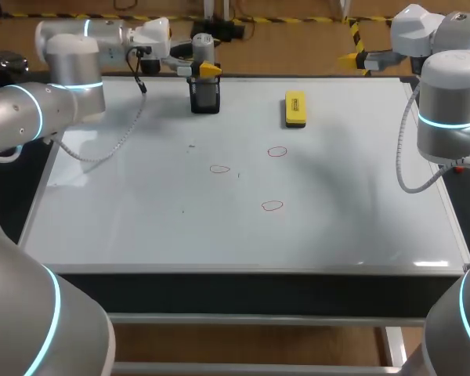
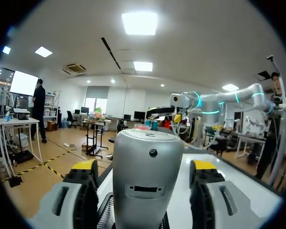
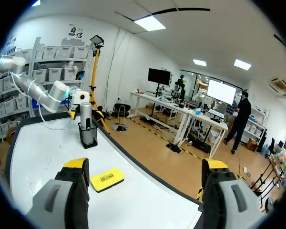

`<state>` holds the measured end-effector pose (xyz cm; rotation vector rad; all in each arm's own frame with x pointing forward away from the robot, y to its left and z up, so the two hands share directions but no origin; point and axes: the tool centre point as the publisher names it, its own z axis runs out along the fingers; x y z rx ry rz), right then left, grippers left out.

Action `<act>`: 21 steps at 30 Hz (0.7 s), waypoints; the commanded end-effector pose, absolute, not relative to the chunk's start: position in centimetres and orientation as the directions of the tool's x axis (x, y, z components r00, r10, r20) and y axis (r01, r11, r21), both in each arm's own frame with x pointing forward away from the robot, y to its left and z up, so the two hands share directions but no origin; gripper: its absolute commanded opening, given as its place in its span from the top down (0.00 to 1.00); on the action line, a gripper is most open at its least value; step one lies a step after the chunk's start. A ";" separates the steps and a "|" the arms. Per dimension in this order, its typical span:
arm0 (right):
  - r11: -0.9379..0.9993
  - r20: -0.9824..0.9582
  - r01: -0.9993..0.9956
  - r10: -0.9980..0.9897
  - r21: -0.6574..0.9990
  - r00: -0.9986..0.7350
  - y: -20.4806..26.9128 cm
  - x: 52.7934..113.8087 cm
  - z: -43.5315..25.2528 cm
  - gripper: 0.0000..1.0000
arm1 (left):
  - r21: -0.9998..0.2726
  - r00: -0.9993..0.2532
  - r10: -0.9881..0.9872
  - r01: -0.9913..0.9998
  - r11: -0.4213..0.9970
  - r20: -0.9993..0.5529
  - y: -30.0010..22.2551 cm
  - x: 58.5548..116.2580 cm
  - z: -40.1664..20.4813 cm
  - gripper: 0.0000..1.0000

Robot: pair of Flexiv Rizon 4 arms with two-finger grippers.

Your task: Pick up the inspection probe, press it on each red-marked spot on the whiteboard one by one, put down the probe, pick up the eraser, and wipe off all the red marks.

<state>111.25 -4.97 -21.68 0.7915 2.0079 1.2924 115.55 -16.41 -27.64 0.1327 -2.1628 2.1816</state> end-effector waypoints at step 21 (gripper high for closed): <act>0.343 -0.175 0.154 0.755 0.926 -0.632 -5.0 111.3 -21.7 0.00 | -0.999 -0.999 -0.016 -0.029 -0.017 0.030 -15.8 116.1 -24.7 1.00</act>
